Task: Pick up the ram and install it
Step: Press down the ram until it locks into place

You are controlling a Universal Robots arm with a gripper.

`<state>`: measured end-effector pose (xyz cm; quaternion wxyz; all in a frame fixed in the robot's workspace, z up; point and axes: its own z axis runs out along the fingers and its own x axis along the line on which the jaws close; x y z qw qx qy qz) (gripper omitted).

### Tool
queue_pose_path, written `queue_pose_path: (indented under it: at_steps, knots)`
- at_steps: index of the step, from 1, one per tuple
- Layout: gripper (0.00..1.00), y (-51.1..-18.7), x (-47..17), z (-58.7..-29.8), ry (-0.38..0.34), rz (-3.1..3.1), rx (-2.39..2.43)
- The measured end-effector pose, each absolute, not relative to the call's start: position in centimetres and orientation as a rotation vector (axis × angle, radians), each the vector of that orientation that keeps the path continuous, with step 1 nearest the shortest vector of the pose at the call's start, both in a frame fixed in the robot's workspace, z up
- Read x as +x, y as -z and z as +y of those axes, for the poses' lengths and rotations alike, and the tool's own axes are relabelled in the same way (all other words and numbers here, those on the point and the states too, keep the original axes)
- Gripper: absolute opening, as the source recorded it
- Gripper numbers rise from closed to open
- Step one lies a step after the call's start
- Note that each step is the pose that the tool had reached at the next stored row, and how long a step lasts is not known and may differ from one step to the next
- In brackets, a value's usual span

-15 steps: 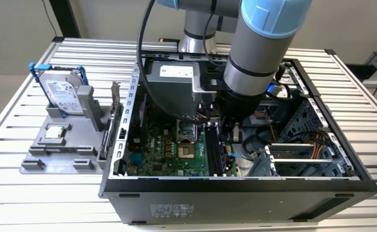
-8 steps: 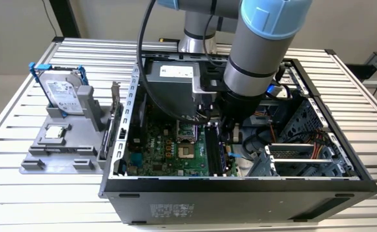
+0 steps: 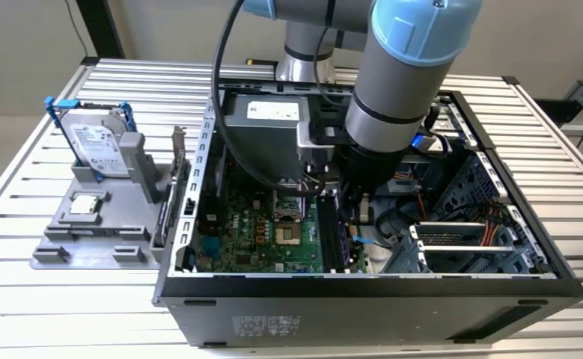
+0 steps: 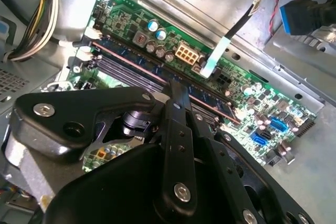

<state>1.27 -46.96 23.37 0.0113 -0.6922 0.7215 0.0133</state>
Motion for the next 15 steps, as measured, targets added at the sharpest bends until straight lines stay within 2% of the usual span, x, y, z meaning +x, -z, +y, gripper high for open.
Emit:
queue_pose_path:
  at_steps: [10,15]
  knots:
    - [0.00,-22.1,1.3,-47.0,-0.041,2.251,-2.159]
    - [0.00,-22.4,1.3,-46.9,-0.043,2.249,-2.157]
